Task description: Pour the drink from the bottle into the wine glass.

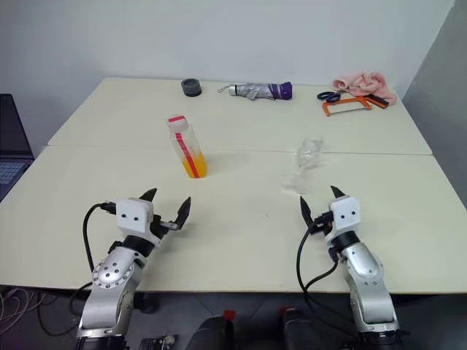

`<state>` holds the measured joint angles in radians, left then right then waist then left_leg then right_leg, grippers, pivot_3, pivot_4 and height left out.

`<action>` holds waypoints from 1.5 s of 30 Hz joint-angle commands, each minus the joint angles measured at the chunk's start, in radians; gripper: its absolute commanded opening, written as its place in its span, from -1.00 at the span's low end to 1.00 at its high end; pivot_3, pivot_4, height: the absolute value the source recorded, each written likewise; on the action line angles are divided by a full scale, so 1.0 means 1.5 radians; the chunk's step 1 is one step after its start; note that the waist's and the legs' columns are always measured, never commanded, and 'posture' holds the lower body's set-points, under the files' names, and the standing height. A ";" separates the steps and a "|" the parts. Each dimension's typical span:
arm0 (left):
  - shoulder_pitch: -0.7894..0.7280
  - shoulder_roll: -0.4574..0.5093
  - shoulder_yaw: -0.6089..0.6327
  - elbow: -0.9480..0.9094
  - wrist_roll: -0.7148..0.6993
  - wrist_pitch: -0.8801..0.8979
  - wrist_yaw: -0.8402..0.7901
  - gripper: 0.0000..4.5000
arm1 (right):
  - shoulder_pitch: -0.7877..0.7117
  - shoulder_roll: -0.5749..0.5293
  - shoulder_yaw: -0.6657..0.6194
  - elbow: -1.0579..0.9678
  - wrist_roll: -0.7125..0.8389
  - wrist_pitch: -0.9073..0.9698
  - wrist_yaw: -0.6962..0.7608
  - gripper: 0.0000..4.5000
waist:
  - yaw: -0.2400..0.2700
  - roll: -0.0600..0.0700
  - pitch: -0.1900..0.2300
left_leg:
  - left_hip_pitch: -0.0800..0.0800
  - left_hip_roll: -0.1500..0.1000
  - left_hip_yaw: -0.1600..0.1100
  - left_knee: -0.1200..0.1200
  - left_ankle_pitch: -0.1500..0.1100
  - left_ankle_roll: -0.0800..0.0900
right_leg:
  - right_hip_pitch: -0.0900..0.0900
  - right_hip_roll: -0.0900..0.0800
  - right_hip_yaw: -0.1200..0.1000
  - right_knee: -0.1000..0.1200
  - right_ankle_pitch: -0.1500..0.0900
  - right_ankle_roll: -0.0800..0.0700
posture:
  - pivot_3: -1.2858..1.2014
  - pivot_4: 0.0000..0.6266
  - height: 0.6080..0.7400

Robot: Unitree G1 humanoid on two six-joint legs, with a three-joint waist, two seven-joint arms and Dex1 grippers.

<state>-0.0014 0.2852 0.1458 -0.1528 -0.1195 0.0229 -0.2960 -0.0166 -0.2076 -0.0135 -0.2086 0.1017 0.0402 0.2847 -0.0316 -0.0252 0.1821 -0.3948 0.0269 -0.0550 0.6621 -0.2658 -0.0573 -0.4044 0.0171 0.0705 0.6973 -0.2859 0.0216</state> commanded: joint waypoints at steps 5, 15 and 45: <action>-0.006 -0.001 0.007 -0.025 -0.007 -0.013 0.006 0.99 | -0.010 -0.002 -0.007 0.000 0.010 -0.030 0.010 1.00 | 0.000 0.000 0.000 | 0.000 0.000 0.000 0.000 0.000 0.000 | 0.000 0.000 0.000 0.000 0.000 0.000 | 0.03 -0.52 1.00; -0.005 0.002 0.033 -0.021 -0.056 0.007 -0.006 0.99 | -0.008 -0.001 0.005 -0.002 0.005 -0.039 0.021 1.00 | 0.000 0.000 0.000 | 0.000 0.000 0.000 0.000 0.000 0.000 | 0.000 0.000 0.000 0.000 0.000 0.000 | 0.03 -0.52 1.00; -0.165 0.007 0.017 0.056 -0.038 0.110 0.031 0.99 | -0.050 -0.128 0.079 -0.161 0.132 0.125 0.221 1.00 | 0.000 0.000 0.000 | 0.000 -0.001 -0.001 0.000 0.000 0.000 | 0.000 0.001 -0.001 0.000 0.000 0.000 | 0.03 -0.52 1.00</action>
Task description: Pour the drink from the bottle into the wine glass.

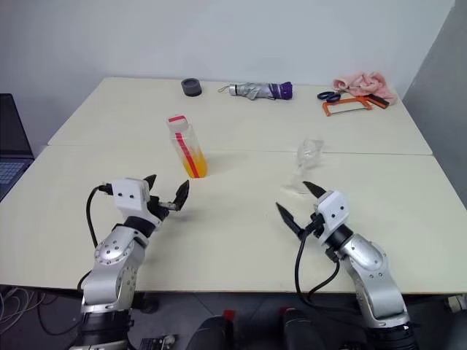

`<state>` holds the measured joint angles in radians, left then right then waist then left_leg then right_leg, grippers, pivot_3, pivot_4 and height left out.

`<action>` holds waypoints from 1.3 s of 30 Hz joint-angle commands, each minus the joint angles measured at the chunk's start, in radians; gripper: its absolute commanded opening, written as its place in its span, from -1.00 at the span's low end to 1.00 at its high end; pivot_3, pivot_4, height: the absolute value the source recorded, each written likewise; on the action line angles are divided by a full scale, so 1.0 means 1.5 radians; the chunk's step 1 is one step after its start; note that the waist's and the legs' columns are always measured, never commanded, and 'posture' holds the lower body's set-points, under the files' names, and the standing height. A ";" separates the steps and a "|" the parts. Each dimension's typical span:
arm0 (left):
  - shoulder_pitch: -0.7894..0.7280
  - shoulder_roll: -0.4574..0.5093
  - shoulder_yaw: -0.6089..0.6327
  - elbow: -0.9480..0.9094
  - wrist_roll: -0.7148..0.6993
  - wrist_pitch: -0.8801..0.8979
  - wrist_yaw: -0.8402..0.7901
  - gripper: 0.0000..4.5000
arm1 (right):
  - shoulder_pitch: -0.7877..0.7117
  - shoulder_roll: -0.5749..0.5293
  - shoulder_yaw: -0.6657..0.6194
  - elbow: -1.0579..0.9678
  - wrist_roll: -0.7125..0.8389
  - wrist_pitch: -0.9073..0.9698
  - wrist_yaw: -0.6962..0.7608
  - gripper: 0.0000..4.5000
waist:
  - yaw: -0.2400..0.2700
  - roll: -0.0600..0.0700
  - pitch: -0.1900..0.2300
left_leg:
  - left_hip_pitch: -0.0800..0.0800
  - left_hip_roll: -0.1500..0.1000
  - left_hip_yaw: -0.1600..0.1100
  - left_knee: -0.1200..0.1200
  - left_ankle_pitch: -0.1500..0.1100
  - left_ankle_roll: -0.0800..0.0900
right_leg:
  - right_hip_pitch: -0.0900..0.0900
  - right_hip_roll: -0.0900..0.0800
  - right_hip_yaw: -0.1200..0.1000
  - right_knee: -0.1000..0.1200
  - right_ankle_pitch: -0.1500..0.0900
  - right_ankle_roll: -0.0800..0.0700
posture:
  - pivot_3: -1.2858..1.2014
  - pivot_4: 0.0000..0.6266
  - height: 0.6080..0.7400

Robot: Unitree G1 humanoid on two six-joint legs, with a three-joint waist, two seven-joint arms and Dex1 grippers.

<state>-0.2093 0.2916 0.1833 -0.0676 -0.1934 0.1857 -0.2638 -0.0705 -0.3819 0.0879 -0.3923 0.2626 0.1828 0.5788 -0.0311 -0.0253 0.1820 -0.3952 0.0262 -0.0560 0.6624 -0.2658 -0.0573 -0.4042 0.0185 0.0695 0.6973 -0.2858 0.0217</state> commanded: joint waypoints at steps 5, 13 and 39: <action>-0.075 -0.013 -0.021 0.022 0.035 0.015 0.049 0.99 | -0.026 -0.037 0.028 -0.060 0.042 0.071 0.057 1.00 | 0.000 0.000 0.000 | 0.000 0.000 0.000 0.000 0.000 0.000 | 0.000 0.000 0.000 0.000 0.000 0.000 | 0.03 -0.52 1.00; -0.136 -0.040 -0.035 0.056 0.073 0.011 0.107 0.99 | -0.046 -0.052 0.024 -0.063 0.060 0.094 0.074 1.00 | 0.000 0.000 0.000 | 0.000 0.000 0.000 0.000 0.000 0.000 | 0.000 0.000 0.000 0.000 0.000 0.000 | 0.03 -0.52 1.00; -0.263 -0.096 -0.056 0.157 0.129 -0.004 0.221 0.99 | -0.115 -0.059 0.012 -0.059 0.094 0.133 0.087 1.00 | 0.001 0.000 0.000 | -0.001 -0.001 -0.001 0.000 0.000 0.000 | 0.000 -0.001 -0.001 0.000 0.001 0.000 | 0.03 -0.52 1.00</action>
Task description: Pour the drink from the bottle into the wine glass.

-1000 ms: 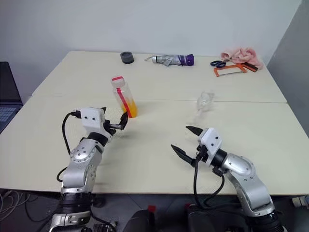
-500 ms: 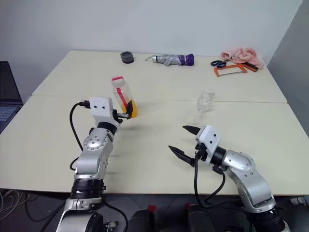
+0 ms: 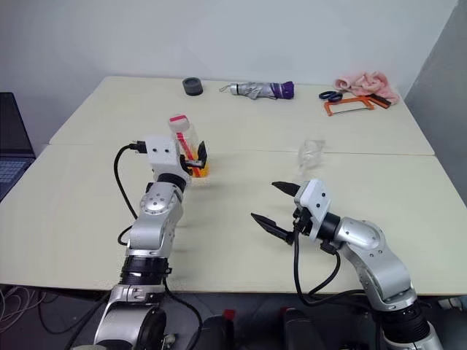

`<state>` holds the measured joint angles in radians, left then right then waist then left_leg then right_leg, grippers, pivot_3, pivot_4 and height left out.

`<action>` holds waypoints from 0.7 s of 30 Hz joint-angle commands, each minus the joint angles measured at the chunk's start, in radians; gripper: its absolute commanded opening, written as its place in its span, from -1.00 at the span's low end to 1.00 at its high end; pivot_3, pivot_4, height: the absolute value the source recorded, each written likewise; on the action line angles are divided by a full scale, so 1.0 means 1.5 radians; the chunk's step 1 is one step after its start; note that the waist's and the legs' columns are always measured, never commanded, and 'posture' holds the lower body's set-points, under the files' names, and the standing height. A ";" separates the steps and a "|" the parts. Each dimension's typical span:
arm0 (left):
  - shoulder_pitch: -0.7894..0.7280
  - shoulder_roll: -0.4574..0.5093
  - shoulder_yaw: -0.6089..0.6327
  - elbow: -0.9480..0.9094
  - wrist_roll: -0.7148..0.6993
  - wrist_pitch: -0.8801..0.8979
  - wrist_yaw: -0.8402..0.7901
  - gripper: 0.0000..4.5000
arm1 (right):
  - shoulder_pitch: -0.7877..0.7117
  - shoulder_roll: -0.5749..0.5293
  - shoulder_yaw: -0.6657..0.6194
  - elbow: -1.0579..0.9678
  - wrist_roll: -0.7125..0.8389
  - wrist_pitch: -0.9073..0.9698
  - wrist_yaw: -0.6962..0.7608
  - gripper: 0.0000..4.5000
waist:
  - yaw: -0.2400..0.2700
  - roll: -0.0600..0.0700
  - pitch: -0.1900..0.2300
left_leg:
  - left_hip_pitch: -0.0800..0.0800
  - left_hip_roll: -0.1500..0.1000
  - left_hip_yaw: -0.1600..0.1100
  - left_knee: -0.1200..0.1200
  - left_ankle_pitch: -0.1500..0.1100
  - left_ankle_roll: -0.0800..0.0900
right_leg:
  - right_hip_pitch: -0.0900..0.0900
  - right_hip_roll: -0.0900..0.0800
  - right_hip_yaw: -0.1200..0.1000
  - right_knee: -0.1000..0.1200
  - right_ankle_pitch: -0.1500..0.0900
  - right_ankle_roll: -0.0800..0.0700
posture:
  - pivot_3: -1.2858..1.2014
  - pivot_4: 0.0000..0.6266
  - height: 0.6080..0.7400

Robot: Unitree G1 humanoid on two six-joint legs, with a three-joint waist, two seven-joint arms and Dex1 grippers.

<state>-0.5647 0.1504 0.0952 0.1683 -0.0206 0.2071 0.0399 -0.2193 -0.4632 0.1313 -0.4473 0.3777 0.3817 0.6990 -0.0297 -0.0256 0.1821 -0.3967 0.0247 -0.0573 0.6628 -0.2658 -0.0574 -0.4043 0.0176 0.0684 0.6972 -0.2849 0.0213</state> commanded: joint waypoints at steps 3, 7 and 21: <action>-0.043 -0.007 0.006 0.016 0.015 -0.019 0.038 0.99 | -0.019 -0.006 -0.018 -0.022 0.018 0.003 0.009 1.00 | 0.000 0.000 0.000 | 0.000 0.000 0.000 0.000 0.000 0.000 | 0.000 0.000 0.000 0.000 0.000 0.000 | 0.03 -0.52 1.00; -0.059 -0.006 0.003 0.034 0.021 -0.023 0.049 0.99 | -0.024 -0.005 -0.019 -0.022 0.020 0.006 0.010 1.00 | 0.000 0.000 0.000 | 0.000 0.000 0.000 0.000 0.000 0.000 | 0.000 0.000 0.000 0.000 0.000 0.000 | 0.03 -0.52 1.00; -0.120 -0.004 0.016 0.110 0.017 -0.031 0.065 0.99 | -0.032 -0.001 -0.016 -0.021 0.020 0.014 0.011 1.00 | 0.000 0.000 0.000 | 0.000 -0.001 0.000 0.000 0.000 0.000 | 0.000 0.000 0.000 0.000 0.000 0.000 | 0.03 -0.52 1.00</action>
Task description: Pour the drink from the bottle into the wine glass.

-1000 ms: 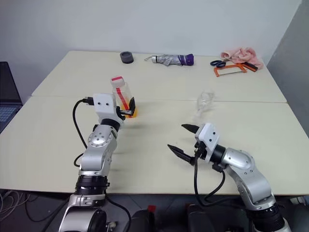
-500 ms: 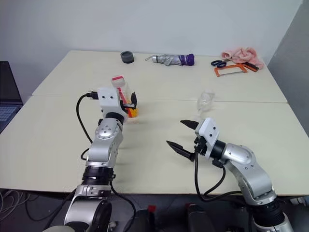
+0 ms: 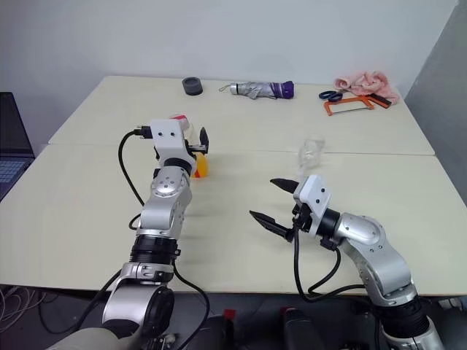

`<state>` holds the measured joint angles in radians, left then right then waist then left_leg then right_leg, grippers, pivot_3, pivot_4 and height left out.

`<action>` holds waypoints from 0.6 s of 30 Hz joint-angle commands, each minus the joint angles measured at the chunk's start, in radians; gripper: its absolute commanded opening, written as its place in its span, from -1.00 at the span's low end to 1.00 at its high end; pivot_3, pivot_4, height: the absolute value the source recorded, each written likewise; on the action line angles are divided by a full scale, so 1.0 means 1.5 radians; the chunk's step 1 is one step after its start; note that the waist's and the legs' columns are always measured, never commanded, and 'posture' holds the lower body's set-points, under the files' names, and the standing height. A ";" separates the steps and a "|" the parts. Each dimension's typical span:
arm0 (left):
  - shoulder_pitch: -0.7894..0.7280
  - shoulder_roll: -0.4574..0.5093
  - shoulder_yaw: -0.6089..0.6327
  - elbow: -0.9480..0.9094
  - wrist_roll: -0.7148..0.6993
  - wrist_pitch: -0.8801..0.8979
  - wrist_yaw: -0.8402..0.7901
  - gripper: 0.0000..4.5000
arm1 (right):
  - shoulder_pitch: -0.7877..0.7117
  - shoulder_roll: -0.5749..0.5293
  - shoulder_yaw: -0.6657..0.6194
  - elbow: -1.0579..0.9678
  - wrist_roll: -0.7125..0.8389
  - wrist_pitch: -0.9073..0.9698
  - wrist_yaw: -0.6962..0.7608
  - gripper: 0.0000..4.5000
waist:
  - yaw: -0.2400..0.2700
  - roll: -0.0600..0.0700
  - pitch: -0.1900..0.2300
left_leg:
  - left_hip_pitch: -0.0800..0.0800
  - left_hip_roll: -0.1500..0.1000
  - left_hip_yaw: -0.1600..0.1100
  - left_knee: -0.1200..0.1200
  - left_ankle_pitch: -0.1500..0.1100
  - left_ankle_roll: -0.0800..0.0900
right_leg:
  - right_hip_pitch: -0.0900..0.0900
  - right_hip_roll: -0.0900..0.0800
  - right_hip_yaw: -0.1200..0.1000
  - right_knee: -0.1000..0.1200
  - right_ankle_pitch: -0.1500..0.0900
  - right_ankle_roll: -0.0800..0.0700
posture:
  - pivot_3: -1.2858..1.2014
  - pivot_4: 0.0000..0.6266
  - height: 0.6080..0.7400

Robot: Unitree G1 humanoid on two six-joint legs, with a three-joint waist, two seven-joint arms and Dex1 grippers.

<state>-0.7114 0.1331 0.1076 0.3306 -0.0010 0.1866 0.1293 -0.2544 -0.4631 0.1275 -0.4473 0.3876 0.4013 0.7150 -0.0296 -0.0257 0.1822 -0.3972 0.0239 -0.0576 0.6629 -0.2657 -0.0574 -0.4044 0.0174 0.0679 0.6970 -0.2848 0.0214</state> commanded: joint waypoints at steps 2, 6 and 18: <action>-0.027 0.011 0.010 0.011 0.004 -0.018 0.005 0.99 | -0.009 -0.002 -0.014 -0.021 0.014 0.003 0.000 1.00 | 0.000 0.000 0.000 | 0.000 0.000 0.000 0.000 0.000 0.000 | 0.000 0.000 0.000 0.000 0.000 0.000 | 0.03 -0.52 1.00; -0.039 0.014 0.014 0.031 0.006 -0.020 0.006 0.99 | -0.009 -0.002 -0.014 -0.021 0.014 0.004 0.000 1.00 | 0.000 0.000 0.000 | 0.000 0.000 0.000 0.000 0.000 0.000 | 0.000 0.000 0.000 0.000 0.000 0.000 | 0.03 -0.52 1.00; -0.063 0.019 0.010 0.081 0.008 -0.039 0.005 0.99 | -0.021 0.004 -0.021 -0.017 0.016 0.004 -0.008 1.00 | 0.000 0.000 0.000 | 0.000 0.000 0.000 0.000 0.000 0.000 | 0.000 0.000 -0.001 0.000 0.000 0.000 | 0.03 -0.52 1.00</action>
<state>-0.7687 0.1526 0.1233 0.4718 -0.0005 0.1588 0.1294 -0.2702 -0.4586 0.1229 -0.4473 0.3879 0.4063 0.7056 -0.0293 -0.0257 0.1822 -0.3977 0.0236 -0.0582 0.6630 -0.2657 -0.0575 -0.4045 0.0169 0.0671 0.6970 -0.2848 0.0214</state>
